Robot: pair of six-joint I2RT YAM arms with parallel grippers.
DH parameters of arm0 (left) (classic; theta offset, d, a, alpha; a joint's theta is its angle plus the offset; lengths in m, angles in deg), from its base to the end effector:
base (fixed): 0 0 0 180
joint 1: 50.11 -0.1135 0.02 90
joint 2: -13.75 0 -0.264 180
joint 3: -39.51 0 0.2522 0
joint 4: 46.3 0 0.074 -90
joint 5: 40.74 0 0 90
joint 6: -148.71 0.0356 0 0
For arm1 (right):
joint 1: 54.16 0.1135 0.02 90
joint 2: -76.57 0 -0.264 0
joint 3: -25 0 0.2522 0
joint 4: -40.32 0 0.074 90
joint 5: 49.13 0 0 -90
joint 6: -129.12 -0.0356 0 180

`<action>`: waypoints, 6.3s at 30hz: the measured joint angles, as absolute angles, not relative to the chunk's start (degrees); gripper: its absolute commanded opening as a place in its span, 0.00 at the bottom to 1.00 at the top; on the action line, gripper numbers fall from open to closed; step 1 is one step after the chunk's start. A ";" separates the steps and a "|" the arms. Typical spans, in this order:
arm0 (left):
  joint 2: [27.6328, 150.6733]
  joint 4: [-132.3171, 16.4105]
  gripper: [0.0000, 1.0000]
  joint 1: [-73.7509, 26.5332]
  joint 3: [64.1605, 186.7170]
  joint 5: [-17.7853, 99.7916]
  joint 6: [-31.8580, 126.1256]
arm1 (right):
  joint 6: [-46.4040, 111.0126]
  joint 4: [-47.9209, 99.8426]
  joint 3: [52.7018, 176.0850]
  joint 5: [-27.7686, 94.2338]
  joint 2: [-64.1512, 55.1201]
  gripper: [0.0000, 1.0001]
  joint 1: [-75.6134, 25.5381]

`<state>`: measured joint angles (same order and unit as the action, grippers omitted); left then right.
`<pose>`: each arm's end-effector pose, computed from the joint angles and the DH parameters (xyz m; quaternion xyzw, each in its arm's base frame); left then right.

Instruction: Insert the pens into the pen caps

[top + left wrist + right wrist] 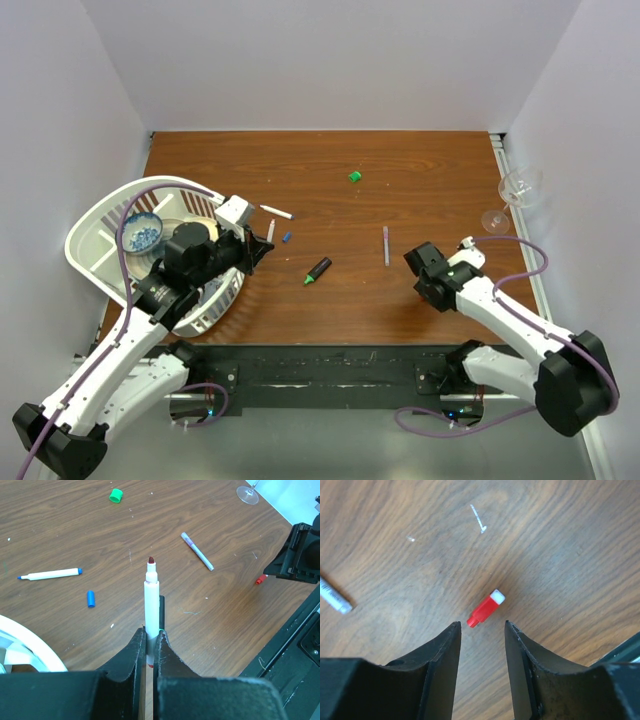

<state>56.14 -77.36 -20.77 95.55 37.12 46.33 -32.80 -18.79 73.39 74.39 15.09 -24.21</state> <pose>0.1479 -0.0917 0.3184 0.1801 0.7835 -0.2892 0.5197 0.1582 0.0685 0.1896 0.3804 0.8673 -0.0645 0.3146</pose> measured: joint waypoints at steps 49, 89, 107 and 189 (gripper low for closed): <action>56.93 -77.36 0.00 -20.77 95.55 38.24 46.27 | -42.46 -15.05 74.05 73.56 1.37 0.00 -27.99; 62.63 -42.30 0.00 -20.33 85.69 7.00 14.53 | -8.47 54.24 84.82 24.47 13.69 0.00 -13.28; 62.48 -38.45 0.00 -20.33 85.17 6.11 13.22 | -11.49 58.37 85.15 28.58 10.81 0.00 -9.06; 69.38 -53.53 0.77 -19.24 93.26 12.29 24.08 | -2.44 18.17 94.83 74.17 20.56 0.00 9.56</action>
